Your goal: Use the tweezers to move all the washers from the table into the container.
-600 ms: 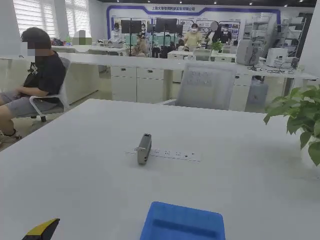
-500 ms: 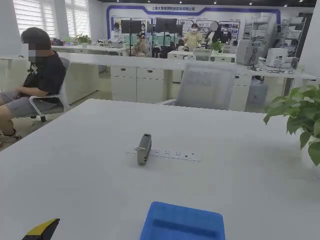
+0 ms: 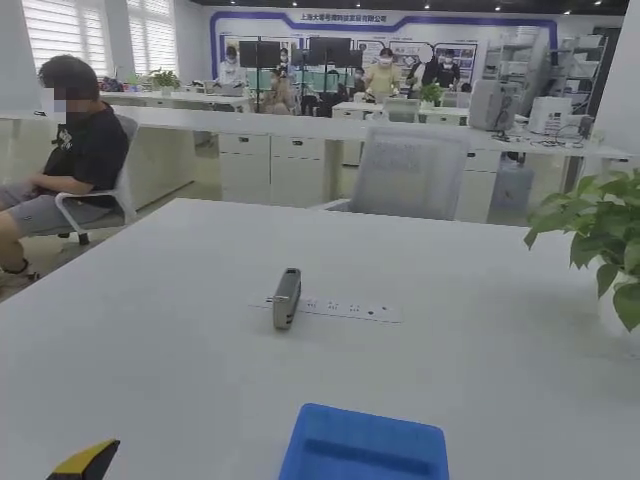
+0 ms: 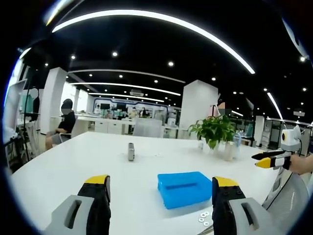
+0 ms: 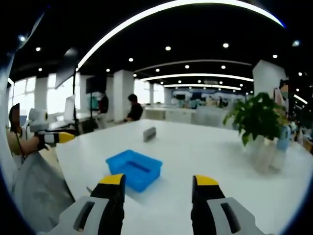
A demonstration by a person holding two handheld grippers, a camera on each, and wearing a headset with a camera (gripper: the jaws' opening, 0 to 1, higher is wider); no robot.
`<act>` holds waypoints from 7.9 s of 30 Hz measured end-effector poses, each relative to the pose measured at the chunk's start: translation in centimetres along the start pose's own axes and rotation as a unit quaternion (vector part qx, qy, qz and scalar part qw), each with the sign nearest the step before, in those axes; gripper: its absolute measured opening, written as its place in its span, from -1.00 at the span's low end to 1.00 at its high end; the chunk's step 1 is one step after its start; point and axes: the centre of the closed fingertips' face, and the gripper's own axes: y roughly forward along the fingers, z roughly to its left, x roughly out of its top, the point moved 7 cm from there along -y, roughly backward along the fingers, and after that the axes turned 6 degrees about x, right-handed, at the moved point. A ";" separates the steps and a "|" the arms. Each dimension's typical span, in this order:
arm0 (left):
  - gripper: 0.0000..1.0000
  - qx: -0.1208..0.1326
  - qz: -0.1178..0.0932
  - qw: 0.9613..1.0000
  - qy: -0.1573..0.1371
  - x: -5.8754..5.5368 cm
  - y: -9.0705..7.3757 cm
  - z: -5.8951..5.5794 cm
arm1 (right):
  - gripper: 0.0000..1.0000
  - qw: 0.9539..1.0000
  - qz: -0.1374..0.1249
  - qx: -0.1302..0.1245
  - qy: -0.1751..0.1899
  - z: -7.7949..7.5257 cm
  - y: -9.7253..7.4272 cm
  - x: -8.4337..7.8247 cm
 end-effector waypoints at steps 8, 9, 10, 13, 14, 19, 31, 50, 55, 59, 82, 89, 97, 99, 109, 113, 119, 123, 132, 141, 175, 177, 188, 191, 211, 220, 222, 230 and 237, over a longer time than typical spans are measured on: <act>0.73 0.000 0.004 1.000 0.001 -0.1 0.0 0.0 | 0.02 1.000 0.002 0.003 -0.002 0.2 0.0 0.2; 0.73 0.000 0.004 1.000 0.002 -0.1 0.0 0.0 | 0.02 1.000 0.001 0.003 -0.002 0.2 0.0 0.2; 0.73 -0.001 0.004 1.000 0.001 -0.1 0.0 0.0 | 0.02 1.000 0.001 0.002 -0.002 0.2 0.0 0.2; 0.72 -0.003 0.006 1.000 0.002 -0.1 0.0 -0.1 | 0.02 1.000 0.001 0.002 -0.002 0.2 0.0 0.2; 0.71 -0.003 0.006 1.000 0.002 -0.2 0.0 -0.1 | 0.02 1.000 0.001 0.002 -0.002 0.2 0.0 0.2; 0.70 -0.005 0.008 1.000 0.002 -0.2 0.0 -0.1 | 0.01 1.000 0.005 0.003 -0.004 0.3 0.1 0.2; 0.67 -0.004 0.011 1.000 0.004 -0.3 0.0 -0.1 | -0.01 1.000 0.011 0.007 -0.007 0.1 0.1 -0.2; 0.65 -0.008 0.020 1.000 0.011 -0.5 0.1 -0.1 | -0.03 1.000 0.017 0.010 -0.010 0.3 0.3 -0.3; 0.66 -0.010 0.019 1.000 0.011 -0.5 0.2 -0.3 | -0.05 1.000 0.022 0.010 -0.014 0.4 0.4 -0.3; 0.64 -0.020 0.012 1.000 0.018 -0.3 0.2 -0.5 | -0.05 0.999 0.041 0.022 -0.023 0.9 0.7 -0.4; -0.40 -0.262 0.315 0.905 0.113 -6.8 1.4 -3.0 | -0.68 0.951 0.192 0.230 -0.077 6.5 5.8 -3.6; -0.67 -0.307 0.367 0.861 0.174 -8.7 2.3 -3.2 | -0.74 0.937 0.218 0.261 -0.084 7.8 6.5 -5.0; -0.72 -0.336 0.399 0.820 0.235 -10.3 3.3 -4.1 | -0.94 0.938 0.221 0.265 -0.041 8.1 6.5 -5.3; -0.76 -0.339 0.400 0.815 0.245 -10.6 3.6 -4.3 | -0.97 0.937 0.222 0.265 -0.040 8.0 6.5 -5.3; -0.98 -0.382 0.399 0.761 0.341 -11.3 3.8 -5.2 | -0.94 0.937 0.219 0.271 -0.032 8.2 6.5 -5.5; -1.00 -0.399 0.379 0.743 0.381 -11.2 3.9 -5.5 | -0.92 0.935 0.222 0.275 -0.038 8.4 6.6 -5.6; -1.00 -0.416 0.362 0.715 0.429 -10.9 3.3 -6.0 | -0.90 0.928 0.228 0.288 -0.058 8.8 6.7 -5.7; -1.00 -0.417 0.353 0.719 0.430 -9.5 2.9 -6.5 | -0.88 0.923 0.232 0.299 -0.074 9.2 6.8 -5.8; -1.00 -0.423 0.326 0.741 0.407 -5.5 1.6 -7.7 | -0.79 0.907 0.239 0.328 -0.112 10.4 7.0 -6.1; -1.00 -0.441 0.306 0.749 0.387 -2.9 0.3 -10.0 | -0.72 0.878 0.258 0.366 -0.168 11.6 7.5 -6.7; -1.00 -0.445 0.291 0.749 0.396 -0.7 2.1 -10.7 | -0.86 0.871 0.238 0.396 -0.170 13.2 12.2 -6.5; -1.00 -0.442 0.294 0.750 0.395 -0.7 2.5 -10.6 | -0.85 0.874 0.236 0.393 -0.163 13.1 12.6 -6.5; -1.00 -0.441 0.302 0.742 0.405 -0.6 3.7 -10.6 | -0.84 0.880 0.230 0.392 -0.138 12.9 13.7 -6.5; -1.00 -0.442 0.305 0.738 0.409 -0.8 3.8 -10.6 | -0.84 0.880 0.233 0.391 -0.137 12.9 13.7 -6.7; -1.00 -0.441 0.338 0.752 0.354 -0.9 5.3 -10.5 | -0.89 0.873 0.234 0.415 -0.103 12.8 13.8 -3.9; -0.83 -0.377 0.314 0.851 0.188 -0.9 4.9 -9.3 | -0.94 0.889 0.245 0.380 -0.066 11.9 13.9 -3.9; -0.72 -0.346 0.297 0.879 0.142 -1.0 4.2 -8.3 | -0.94 0.897 0.243 0.368 -0.032 11.5 13.9 -4.1; -0.31 -0.228 0.236 0.943 0.060 -2.0 1.3 -5.0 | -0.95 0.908 0.229 0.349 0.040 10.5 13.6 -4.5; 0.14 -0.127 0.164 0.978 0.036 -2.4 0.3 -3.5 | -0.95 0.910 0.209 0.343 0.103 9.9 12.9 -4.1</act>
